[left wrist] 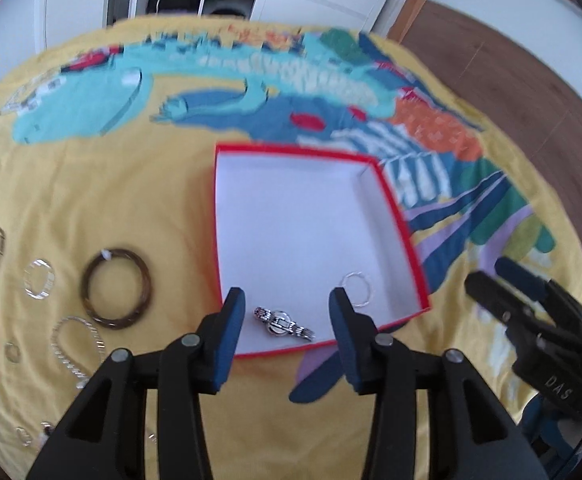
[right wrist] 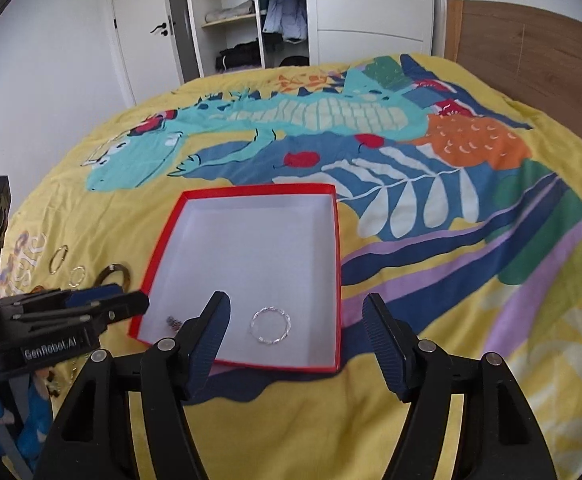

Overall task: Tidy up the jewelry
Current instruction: 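Open both tools to drop the watch and hoop into the box, then move both tools back toward the remaining jewelry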

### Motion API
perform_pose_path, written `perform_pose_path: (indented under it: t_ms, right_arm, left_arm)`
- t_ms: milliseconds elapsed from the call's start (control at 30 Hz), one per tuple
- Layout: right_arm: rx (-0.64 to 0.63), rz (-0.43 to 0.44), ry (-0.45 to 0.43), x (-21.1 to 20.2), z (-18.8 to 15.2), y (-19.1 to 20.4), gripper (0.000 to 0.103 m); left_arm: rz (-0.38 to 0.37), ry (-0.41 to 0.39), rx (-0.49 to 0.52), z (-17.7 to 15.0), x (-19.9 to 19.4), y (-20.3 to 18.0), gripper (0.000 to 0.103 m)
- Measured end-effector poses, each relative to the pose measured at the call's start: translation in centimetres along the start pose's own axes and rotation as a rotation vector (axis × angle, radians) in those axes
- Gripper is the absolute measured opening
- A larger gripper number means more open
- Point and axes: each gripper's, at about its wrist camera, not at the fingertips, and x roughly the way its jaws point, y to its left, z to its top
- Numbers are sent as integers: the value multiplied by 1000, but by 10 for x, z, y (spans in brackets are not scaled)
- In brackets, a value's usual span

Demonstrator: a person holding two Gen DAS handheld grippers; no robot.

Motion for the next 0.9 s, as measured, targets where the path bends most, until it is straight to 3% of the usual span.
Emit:
perform_pose_path:
  t_ms: [167, 333, 600, 900]
  right_arm:
    - [-2, 24, -25, -45, -10, 20, 68]
    - [-12, 74, -53, -85, -28, 51, 68]
    - [-27, 161, -89, -134, -61, 105, 68]
    - [-54, 242, -124, -171, -82, 159, 67]
  left_arm:
    - [4, -48, 72, -7, -67, 8, 42]
    - [90, -92, 103, -32, -136, 47, 42]
    - [235, -137, 15, -91, -228, 136, 42]
    - [306, -159, -69, -155, -292, 194, 42]
